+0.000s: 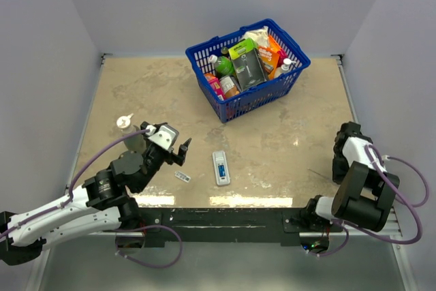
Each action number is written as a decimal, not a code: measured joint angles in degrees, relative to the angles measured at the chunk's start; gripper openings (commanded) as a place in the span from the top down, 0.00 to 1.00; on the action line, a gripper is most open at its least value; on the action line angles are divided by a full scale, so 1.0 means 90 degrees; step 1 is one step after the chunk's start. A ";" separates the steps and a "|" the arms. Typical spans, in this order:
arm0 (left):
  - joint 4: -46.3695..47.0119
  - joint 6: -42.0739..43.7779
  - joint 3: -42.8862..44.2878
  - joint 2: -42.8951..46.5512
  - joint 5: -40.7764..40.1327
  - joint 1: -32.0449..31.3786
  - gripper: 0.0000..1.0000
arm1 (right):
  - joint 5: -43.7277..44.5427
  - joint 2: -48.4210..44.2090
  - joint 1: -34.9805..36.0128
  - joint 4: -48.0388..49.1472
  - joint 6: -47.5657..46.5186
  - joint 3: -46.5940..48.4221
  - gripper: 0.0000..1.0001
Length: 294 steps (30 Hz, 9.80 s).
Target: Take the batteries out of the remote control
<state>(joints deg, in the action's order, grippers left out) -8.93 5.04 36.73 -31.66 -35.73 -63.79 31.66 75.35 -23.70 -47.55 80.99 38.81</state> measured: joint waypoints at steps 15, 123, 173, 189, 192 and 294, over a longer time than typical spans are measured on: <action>0.0000 0.0000 0.0000 -0.0010 0.0012 0.0000 0.13 | 0.0036 0.0039 -0.0005 0.0274 0.0051 -0.0301 0.50; 0.2064 -0.2667 0.1416 -0.3024 0.5017 0.0002 0.50 | -0.5455 -0.3145 0.6807 1.3525 -0.2276 -0.2756 1.00; 0.3738 -0.3934 0.0369 -0.3249 0.6839 0.1052 0.81 | -0.5797 -0.2329 0.6812 1.3704 -0.1401 -0.2783 1.00; 0.3262 -0.3422 0.0189 -0.2897 0.6334 0.1158 1.00 | -0.5554 -0.3677 0.6841 1.0132 -0.2788 -0.1285 0.37; 0.2659 -0.2946 0.0189 -0.2761 0.5787 0.1168 1.00 | -0.5090 -0.3691 0.6841 0.8269 -0.3582 -0.0044 0.35; 0.0131 -0.3616 0.0403 -0.3650 0.5615 0.2948 0.05 | -0.5241 -0.3232 0.7509 0.7747 -0.7640 -0.2482 1.00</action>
<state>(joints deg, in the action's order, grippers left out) -7.75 -27.51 40.36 -64.51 14.81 -37.26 -15.51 46.26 43.88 22.17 12.23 16.47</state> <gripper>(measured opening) 0.947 0.176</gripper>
